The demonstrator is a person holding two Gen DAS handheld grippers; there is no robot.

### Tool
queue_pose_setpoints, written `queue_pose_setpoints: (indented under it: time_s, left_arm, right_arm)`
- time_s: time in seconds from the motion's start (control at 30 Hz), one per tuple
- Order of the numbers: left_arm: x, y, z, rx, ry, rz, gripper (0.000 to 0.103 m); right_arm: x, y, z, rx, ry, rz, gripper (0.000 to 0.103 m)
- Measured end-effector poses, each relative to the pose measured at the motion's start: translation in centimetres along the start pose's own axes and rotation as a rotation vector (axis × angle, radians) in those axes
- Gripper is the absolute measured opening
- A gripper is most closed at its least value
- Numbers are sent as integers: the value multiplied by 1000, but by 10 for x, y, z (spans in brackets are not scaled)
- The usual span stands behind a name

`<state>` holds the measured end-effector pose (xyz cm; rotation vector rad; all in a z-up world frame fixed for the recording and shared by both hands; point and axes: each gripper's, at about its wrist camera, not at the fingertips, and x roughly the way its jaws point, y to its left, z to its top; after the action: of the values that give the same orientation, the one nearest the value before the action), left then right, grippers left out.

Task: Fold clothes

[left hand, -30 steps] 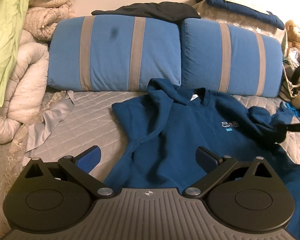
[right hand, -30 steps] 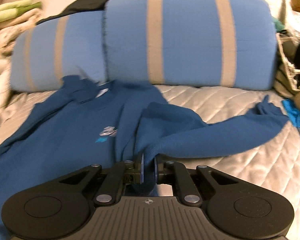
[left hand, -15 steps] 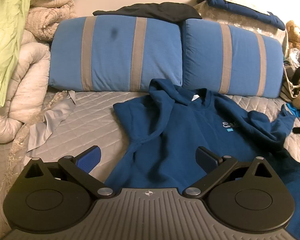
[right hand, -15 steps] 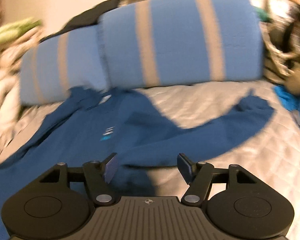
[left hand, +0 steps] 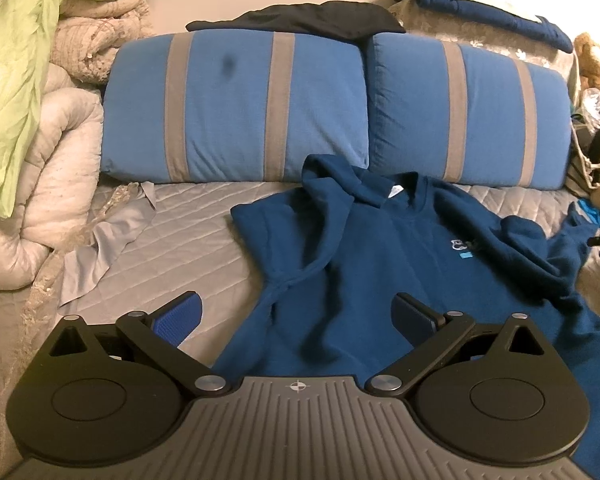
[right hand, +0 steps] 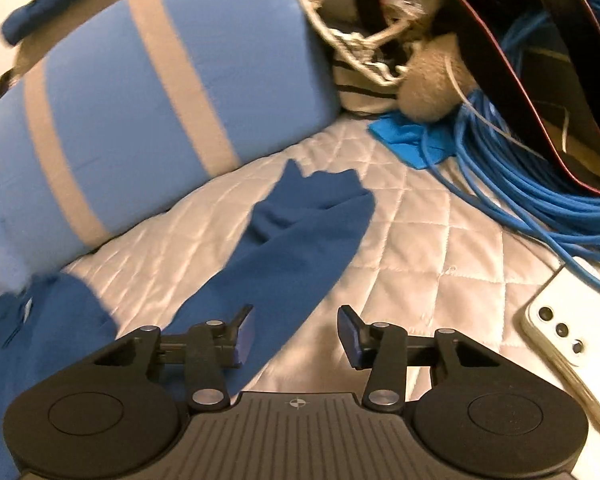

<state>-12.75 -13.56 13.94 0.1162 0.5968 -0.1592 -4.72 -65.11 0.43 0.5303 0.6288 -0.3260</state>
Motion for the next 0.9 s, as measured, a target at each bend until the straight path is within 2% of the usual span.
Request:
queue_pose_setpoints:
  time_s: [0.07,0.13,0.17,0.23,0.27,0.37,0.47,0.8,0.9]
  left_arm:
    - [0,0,0,1,1,1,103]
    - [1,-1,0,2,2,2,103]
    - [1,-1,0,2,3,3,103]
    - [1,-1,0,3,4,4,103]
    - [1,-1,0,3,4,5,103]
    - [1,-2,0,5,3,7,103]
    - [1,-2,0,7,2,9,103]
    - [1,-4,0,14,-1,15,103]
    - [1,-4,0,15,1,20,103]
  right_arm:
    - [10,-5,2,41,1,1,48]
    - [20,-7,4,75,11,12,42]
    - [22,-7,6,70,20,19,30]
    - [25,-5,11,63,40,34,19]
    - [22,-4,14,64,41,39,9]
    - [4,0,25,36,20,55,9]
    - [-25,10,33,-51,-30,42,8]
    - [-39,51,40,-266,-39,34,8]
    - [-13,56,39,-240,-14,36,8]
